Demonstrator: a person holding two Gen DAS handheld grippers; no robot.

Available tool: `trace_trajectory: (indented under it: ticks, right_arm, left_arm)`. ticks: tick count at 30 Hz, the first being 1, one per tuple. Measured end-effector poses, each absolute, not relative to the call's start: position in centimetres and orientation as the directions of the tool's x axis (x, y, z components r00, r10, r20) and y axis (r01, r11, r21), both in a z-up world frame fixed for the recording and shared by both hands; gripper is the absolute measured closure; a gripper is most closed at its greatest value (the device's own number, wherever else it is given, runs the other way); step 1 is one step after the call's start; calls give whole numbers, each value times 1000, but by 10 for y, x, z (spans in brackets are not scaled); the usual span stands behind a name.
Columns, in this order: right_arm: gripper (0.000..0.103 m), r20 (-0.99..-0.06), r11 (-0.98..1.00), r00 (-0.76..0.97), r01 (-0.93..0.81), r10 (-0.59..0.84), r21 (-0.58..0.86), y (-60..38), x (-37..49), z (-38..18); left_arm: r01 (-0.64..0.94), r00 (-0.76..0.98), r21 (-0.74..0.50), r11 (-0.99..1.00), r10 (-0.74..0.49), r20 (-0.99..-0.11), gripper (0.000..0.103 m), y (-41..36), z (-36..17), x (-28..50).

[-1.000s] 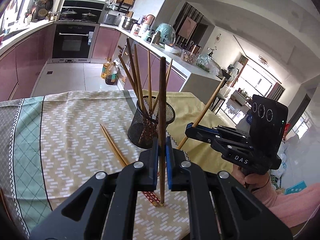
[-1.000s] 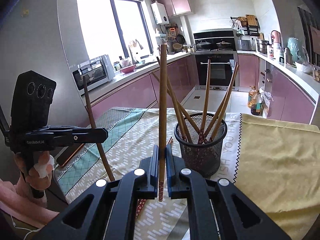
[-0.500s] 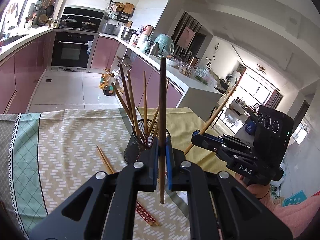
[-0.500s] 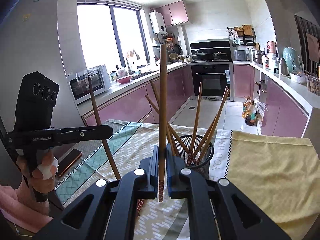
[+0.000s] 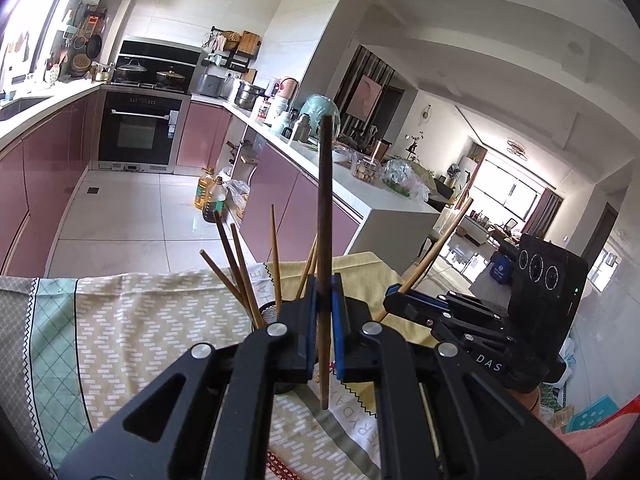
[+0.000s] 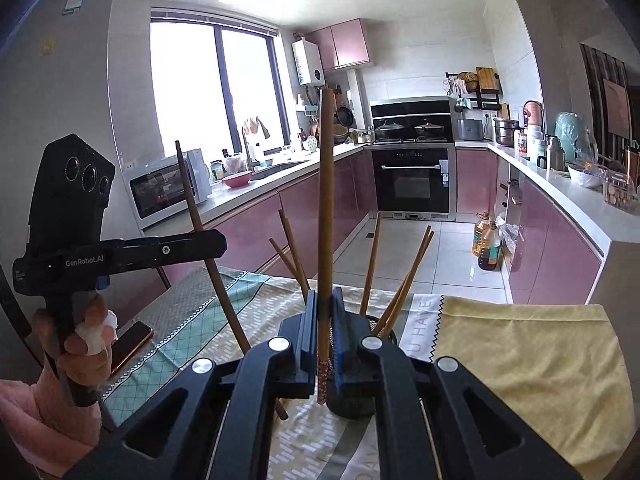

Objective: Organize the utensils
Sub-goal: 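Lower both held chopsticks down into the mesh cup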

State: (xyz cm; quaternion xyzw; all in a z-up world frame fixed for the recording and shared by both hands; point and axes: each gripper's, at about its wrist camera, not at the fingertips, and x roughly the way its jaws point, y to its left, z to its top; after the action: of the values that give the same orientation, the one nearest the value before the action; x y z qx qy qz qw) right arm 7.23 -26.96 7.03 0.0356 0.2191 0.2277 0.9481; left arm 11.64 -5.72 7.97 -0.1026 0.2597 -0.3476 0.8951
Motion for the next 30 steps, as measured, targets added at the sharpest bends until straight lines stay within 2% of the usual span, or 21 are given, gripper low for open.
trace_trajectory:
  ticks: [13,30]
  right_arm:
    - [97,-368,896,817,-418,444,153,-268,85,82]
    - [97,-394,898,807,-407,439,167,-269,99,74]
  left_arm:
    - [565,661,-364,741,-670,-337,96,-64,102,137]
    - [532,678,-319,784,-620,-394,96,-79,87,155]
